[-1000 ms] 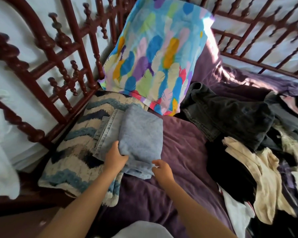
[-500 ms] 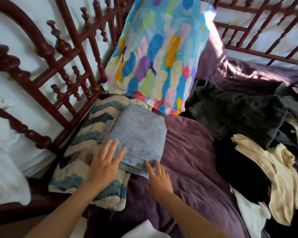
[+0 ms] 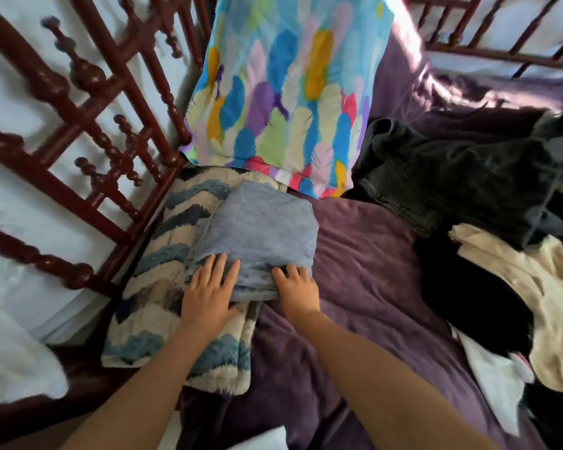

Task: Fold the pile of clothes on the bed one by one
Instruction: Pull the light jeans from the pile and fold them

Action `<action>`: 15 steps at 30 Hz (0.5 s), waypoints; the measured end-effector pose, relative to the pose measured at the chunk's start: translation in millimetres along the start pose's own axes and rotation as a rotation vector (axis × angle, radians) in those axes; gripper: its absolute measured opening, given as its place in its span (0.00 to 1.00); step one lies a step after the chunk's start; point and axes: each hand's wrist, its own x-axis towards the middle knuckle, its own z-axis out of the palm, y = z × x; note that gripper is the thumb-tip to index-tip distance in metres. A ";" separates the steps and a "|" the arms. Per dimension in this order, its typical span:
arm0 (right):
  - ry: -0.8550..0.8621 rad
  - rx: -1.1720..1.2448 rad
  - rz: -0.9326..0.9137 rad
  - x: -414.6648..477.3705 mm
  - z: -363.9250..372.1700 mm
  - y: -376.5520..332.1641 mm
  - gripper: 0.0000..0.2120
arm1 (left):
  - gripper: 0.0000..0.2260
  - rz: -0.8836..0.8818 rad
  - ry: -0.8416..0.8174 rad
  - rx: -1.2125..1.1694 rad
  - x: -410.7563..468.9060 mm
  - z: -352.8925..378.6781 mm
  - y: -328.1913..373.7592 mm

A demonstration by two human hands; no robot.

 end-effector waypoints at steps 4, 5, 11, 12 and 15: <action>0.120 -0.109 -0.064 -17.0 -49.0 28.4 0.29 | 0.42 0.013 0.133 -0.050 1.5 -11.7 18.7; 0.145 -0.131 -0.066 -25.1 -63.0 37.9 0.30 | 0.40 0.039 0.166 -0.068 7.4 -15.9 26.4; 0.341 -0.301 0.055 -112.5 -148.5 136.1 0.24 | 0.14 0.453 0.555 -0.207 76.3 -85.3 128.5; 0.386 -0.341 0.085 -136.1 -161.0 155.7 0.19 | 0.12 0.525 0.616 -0.220 83.6 -101.1 153.9; 0.532 -0.437 0.190 -218.2 -191.3 206.4 0.21 | 0.08 0.701 0.801 -0.269 87.1 -144.8 236.3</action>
